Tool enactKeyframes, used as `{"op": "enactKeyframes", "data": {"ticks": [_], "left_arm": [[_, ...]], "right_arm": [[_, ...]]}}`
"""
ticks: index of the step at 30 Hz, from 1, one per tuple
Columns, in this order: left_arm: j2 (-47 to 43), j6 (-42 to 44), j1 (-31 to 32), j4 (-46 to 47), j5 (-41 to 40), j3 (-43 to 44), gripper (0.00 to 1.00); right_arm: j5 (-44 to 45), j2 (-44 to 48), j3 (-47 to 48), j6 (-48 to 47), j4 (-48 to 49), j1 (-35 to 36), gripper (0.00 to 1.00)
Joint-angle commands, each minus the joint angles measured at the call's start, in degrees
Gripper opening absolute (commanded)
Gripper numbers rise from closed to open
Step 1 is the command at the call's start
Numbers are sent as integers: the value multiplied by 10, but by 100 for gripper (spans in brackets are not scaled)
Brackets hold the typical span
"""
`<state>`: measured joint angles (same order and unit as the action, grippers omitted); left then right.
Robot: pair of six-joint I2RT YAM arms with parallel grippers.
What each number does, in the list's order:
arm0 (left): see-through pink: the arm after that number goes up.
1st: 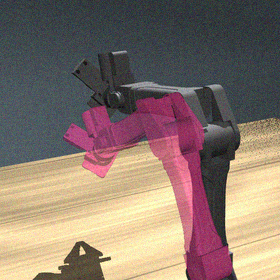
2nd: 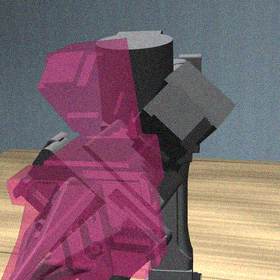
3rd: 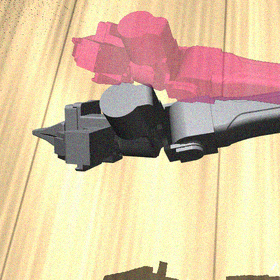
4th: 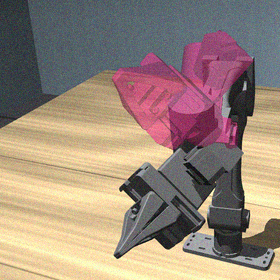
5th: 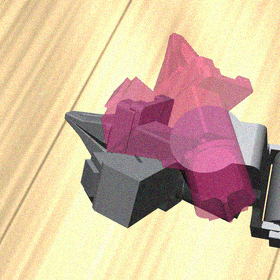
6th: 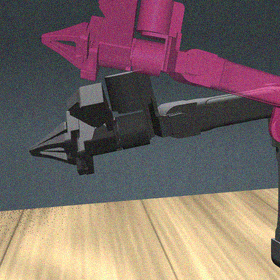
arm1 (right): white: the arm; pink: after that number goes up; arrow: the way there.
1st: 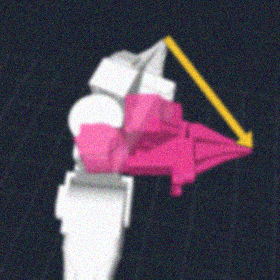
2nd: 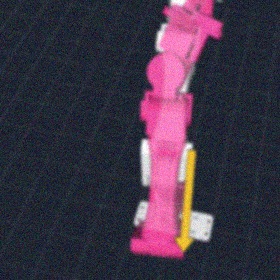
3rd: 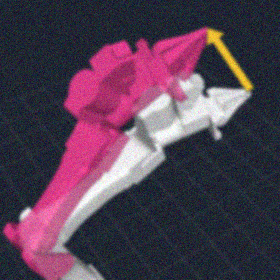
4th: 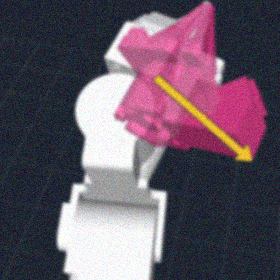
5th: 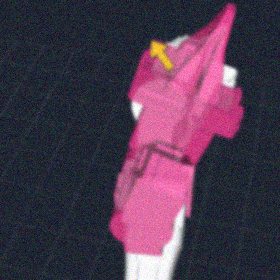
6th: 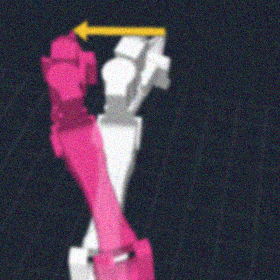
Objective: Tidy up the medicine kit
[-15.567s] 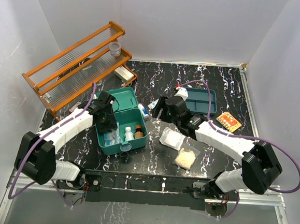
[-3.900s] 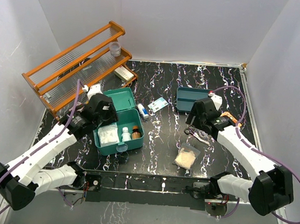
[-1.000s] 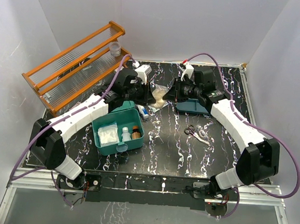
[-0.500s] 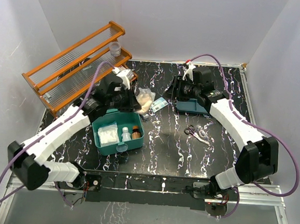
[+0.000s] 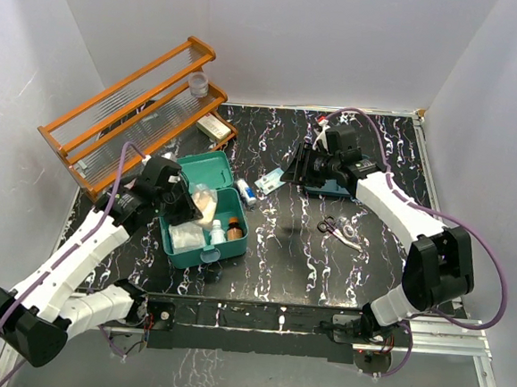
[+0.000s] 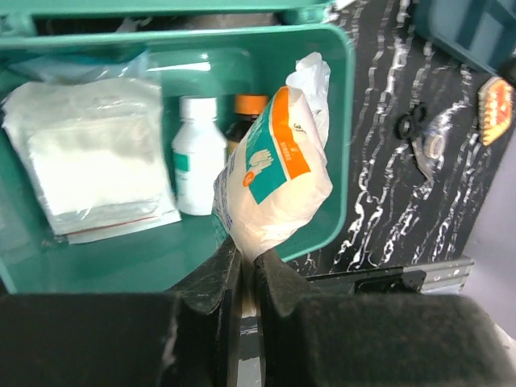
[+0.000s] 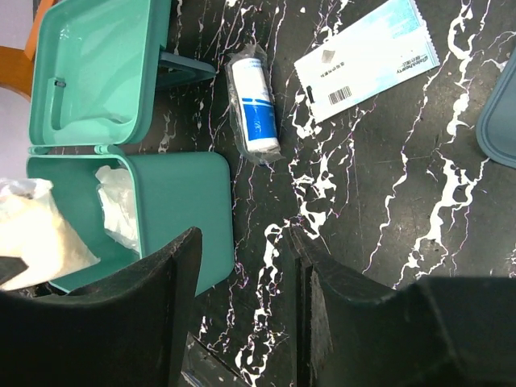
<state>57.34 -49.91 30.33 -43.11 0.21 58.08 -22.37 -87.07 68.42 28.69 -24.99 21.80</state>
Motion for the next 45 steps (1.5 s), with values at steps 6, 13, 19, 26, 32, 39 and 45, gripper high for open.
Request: {"op": "enactKeyframes", "data": {"ticks": [6,13,19,26,32,39,45], "left_arm": [[34,-33,-60,-65,62,-44,7],[16,-68,-61,-92,51,-87,7],[0,-102,-63,-71,-3,-117,6],[-4,-122,-64,-53,-35,-123,12],[-4,-124,-64,-111,-73,-91,30],[29,-125,-64,-203,-103,-1,45],[57,-116,-64,-242,-146,58,48]], "right_arm": [[-5,-11,11,1,17,1,42],[-6,-9,10,-4,17,2,41],[-7,-2,6,-4,20,2,42],[-7,3,1,-3,23,1,42],[-9,4,-3,-1,26,2,42],[-13,-1,0,-1,29,2,42],[-7,2,1,-3,30,2,42]]}}
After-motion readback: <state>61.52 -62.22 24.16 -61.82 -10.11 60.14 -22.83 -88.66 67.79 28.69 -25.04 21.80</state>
